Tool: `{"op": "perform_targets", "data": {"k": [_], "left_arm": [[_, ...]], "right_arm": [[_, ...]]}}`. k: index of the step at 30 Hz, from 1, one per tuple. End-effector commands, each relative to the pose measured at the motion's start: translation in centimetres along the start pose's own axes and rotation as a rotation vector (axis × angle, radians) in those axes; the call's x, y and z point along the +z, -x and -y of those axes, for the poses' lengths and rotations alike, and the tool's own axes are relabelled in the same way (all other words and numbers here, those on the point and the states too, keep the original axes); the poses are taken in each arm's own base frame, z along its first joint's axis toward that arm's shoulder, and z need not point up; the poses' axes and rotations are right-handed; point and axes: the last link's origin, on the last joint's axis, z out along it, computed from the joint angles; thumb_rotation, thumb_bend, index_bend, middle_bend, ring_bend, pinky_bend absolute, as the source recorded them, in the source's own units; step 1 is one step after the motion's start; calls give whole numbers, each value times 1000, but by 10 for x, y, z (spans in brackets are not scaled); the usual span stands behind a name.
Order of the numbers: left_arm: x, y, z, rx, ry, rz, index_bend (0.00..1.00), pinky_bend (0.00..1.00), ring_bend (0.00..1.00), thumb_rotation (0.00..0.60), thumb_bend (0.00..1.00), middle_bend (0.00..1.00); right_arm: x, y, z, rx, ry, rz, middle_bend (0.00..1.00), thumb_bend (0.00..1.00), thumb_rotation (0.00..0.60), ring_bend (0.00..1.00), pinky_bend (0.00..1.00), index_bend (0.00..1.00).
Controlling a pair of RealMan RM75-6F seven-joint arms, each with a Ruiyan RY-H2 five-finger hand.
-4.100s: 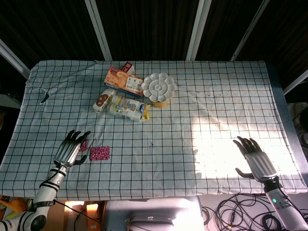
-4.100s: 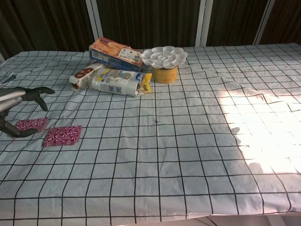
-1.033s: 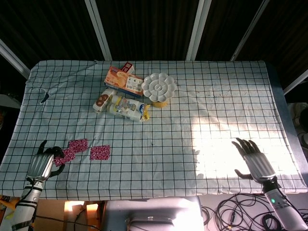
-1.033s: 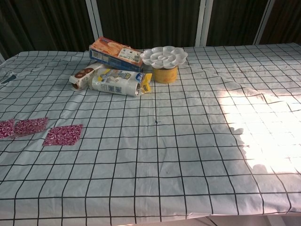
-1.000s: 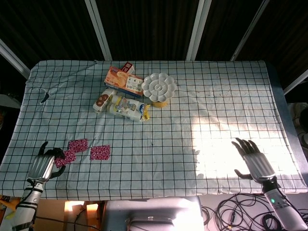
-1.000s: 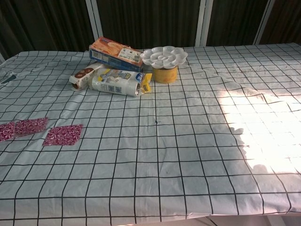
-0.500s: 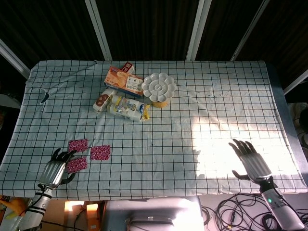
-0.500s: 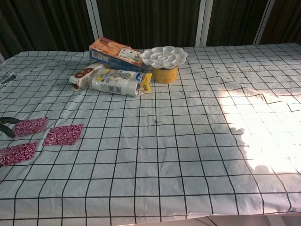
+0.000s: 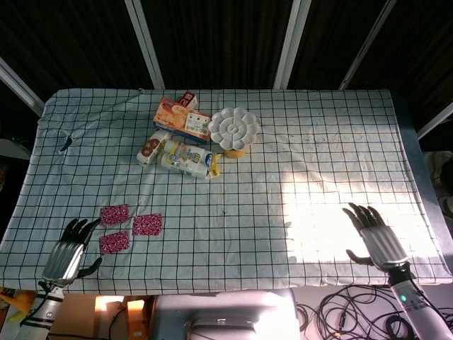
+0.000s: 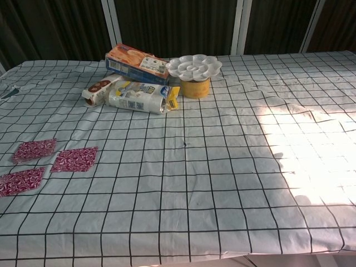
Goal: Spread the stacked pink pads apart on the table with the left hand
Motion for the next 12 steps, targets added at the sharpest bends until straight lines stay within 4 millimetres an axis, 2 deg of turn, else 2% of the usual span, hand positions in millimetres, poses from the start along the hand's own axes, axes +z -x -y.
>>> {"op": "perform_targets", "data": {"k": [1,5,12], "left_arm": [[-38,-29,-3,-48,7,-125,38,0,13,600,281,93],[-56,-40,0,-18,-15,-152,1,0,0,600,280,38],[-53,-45,6,-29,-23,-139,0,0,0,600,281,35]], "right_arm": [[-6,-3,-1,-12,15,-24,0,194,600,0,0,0],[-19,-5,2,-43,22,-60,0,194,600,0,0,0],[-30,-2,0,-55,31,-50,0,194,600,0,0,0]]}}
